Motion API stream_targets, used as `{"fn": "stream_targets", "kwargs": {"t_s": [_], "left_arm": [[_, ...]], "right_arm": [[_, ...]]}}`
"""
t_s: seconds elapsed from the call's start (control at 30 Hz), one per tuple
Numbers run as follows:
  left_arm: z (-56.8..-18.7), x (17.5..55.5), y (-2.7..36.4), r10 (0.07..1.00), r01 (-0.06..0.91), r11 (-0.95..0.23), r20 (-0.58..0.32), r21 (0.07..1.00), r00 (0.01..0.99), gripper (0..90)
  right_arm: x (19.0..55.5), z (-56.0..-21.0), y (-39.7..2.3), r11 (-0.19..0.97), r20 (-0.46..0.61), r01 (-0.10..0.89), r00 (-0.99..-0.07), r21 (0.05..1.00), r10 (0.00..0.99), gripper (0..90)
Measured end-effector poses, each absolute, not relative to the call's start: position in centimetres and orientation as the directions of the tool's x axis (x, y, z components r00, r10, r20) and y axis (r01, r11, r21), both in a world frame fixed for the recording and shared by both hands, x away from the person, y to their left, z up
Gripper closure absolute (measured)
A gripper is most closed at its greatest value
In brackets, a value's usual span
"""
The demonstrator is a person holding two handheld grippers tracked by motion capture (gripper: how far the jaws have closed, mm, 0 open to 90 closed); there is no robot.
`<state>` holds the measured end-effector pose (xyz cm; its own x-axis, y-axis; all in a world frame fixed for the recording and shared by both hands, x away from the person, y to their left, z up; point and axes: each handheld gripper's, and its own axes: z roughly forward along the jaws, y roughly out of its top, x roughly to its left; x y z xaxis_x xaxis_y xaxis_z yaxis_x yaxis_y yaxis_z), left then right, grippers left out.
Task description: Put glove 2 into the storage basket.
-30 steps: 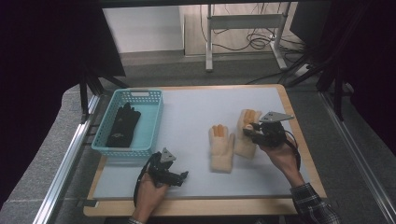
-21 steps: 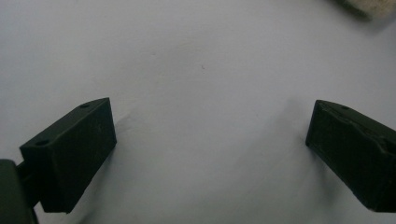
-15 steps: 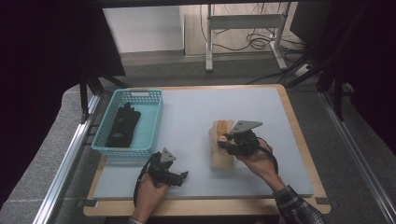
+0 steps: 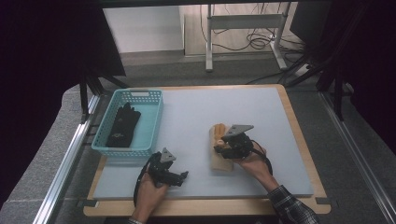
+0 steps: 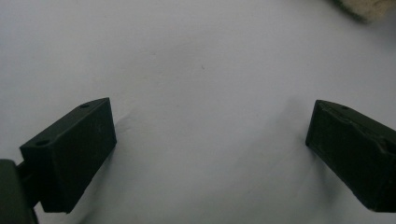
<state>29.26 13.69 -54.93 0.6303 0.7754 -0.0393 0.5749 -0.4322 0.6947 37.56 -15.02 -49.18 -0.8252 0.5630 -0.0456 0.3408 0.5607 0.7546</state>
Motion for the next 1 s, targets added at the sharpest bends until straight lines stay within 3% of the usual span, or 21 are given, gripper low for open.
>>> {"fn": "stream_targets", "kwargs": {"t_s": [0.17, 0.23, 0.4, 0.5, 1.0], "left_arm": [[-54.9, 29.3, 13.7, 0.776, 0.576, -0.431, -0.04, 0.695, 0.63, 1.8], [-54.9, 29.3, 13.7, 0.776, 0.576, -0.432, -0.04, 0.694, 0.63, 1.8], [-54.9, 29.3, 13.7, 0.777, 0.576, -0.429, -0.041, 0.696, 0.628, 1.8], [-54.9, 29.3, 13.7, 0.776, 0.576, -0.431, -0.04, 0.694, 0.629, 1.8], [-54.9, 29.3, 13.7, 0.776, 0.576, -0.431, -0.041, 0.694, 0.63, 1.8]], "right_arm": [[37.7, -47.5, -17.1, 0.534, -0.052, 0.342, -0.804, 0.773, 0.592, 42.4], [37.9, -47.4, -18.1, 0.526, -0.041, 0.36, -0.796, 0.77, 0.604, 49.0], [37.5, -48.6, -20.2, 0.533, -0.035, 0.386, -0.785, 0.753, 0.618, 75.1], [37.1, -49.9, -20.8, 0.545, -0.016, 0.411, -0.788, 0.731, 0.615, 84.4], [35.0, -52.6, -19.5, 0.569, 0.034, 0.416, -0.827, 0.709, 0.562, 88.2]]}}
